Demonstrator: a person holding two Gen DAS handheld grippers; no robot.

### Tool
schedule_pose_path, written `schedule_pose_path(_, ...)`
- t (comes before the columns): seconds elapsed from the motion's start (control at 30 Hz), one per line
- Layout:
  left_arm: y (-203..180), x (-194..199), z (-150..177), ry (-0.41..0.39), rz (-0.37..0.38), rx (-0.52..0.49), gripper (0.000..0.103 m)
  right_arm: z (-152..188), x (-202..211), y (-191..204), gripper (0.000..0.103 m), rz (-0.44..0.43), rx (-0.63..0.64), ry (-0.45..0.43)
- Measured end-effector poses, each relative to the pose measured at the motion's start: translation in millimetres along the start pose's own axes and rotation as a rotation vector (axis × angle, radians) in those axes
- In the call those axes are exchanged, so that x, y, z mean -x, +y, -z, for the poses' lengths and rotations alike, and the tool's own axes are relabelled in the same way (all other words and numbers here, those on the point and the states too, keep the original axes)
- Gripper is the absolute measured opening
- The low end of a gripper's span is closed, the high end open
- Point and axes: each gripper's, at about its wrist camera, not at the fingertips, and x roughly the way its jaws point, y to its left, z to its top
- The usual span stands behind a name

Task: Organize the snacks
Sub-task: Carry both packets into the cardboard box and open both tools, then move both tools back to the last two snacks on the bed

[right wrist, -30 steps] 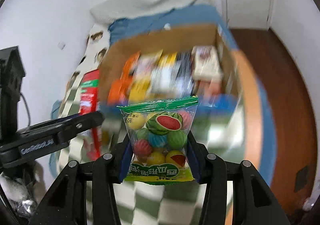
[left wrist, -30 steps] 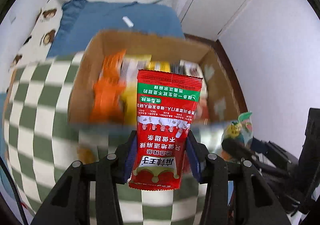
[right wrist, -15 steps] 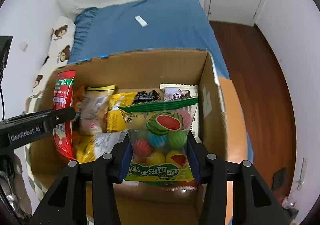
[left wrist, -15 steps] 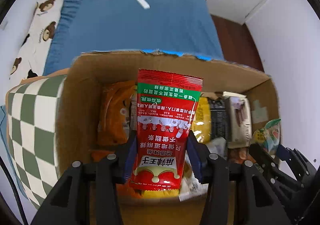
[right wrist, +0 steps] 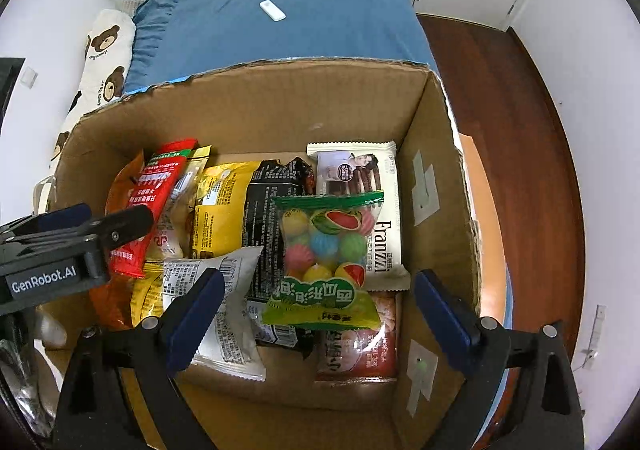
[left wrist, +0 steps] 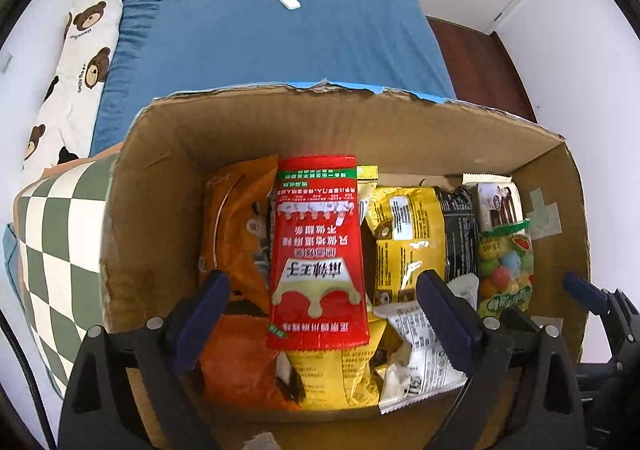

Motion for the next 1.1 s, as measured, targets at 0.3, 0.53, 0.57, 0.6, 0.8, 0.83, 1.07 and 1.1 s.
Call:
schedule_pose_path(0.3,13.2,35.7,41.9,-0.113,-0.018,0.025,0.096,25.4,23.7,5.4,0.098,-0.003,0.010,-0.042)
schedule_pose_path(0.53,20.9,72.6,81.4,-0.226,-0.029,0.034,0.096,52.3,50.5,6.1,0.098,-0.014,0.006,-0.114)
schedule_pose_path(0.57,21.1,80.3,88.9,-0.248,-0.028,0.034,0.096,58.0,56.2,7.5,0.098,-0.013,0.010,-0.130)
schedule_pose_path(0.6,20.9,85.9,93.8,-0.263,-0.029,0.032,0.096,61.7,60.5,8.9,0.098,-0.013,0.014,-0.141)
schedule_pose_path(0.8,19.7,119.9,130.9,-0.363,-0.052,0.015,0.096,93.1,94.8,19.3,0.098,0.012,0.051,-0.239)
schedule_pose_path(0.83,19.2,126.4,138.8,-0.380,-0.056,0.011,0.096,99.1,100.8,20.5,0.098,0.011,0.053,-0.254)
schedule_pose_path(1.07,17.6,164.4,181.1,-0.487,-0.054,-0.004,0.096,142.9,144.4,22.7,0.098,0.038,0.054,-0.379)
schedule_pose_path(1.1,17.5,168.7,185.8,-0.498,-0.053,-0.006,0.096,148.8,150.3,23.3,0.098,0.040,0.052,-0.392)
